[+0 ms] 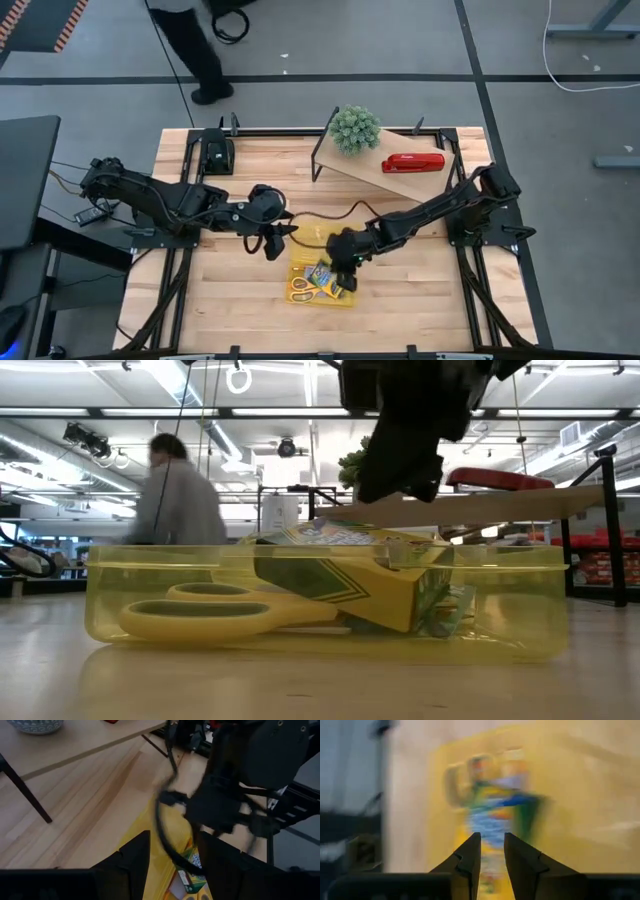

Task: Pack school essentials
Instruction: Put the crayon box into the supply box

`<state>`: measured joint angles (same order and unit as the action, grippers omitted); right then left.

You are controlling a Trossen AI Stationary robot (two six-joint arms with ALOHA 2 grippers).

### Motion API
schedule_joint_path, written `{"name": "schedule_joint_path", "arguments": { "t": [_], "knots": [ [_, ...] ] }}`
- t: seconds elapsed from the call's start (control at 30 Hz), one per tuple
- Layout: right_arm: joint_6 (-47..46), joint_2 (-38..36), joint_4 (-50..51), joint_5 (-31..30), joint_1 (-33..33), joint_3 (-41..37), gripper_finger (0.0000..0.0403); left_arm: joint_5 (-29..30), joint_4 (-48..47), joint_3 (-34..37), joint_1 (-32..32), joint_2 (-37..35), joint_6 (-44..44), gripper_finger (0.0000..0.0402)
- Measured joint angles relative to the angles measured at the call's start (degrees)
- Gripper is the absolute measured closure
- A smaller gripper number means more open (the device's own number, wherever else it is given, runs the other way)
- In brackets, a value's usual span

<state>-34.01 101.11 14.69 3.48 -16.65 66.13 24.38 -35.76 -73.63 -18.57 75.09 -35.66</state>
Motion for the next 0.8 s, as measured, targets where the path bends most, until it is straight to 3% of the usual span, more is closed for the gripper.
{"name": "schedule_joint_path", "arguments": {
  "t": [0.1, 0.3, 0.8],
  "knots": [
    [-3.25, -0.12, 0.72, -8.34, 0.0, 0.0, 0.0311, 0.0, -0.06, 0.0, 0.01, 0.0, -0.03, 0.023],
    [-8.25, -0.12, 1.25, -17.58, 0.4, 0.0, 0.0311, 0.02, 0.1, 0.0, 0.02, 0.0, 0.04, 0.023],
    [-8.07, 3.85, -1.74, -21.24, -1.87, 0.01, 0.0312, 0.0, 0.53, 0.0, 0.0, -0.04, 0.39, 0.023]
  ]
}}
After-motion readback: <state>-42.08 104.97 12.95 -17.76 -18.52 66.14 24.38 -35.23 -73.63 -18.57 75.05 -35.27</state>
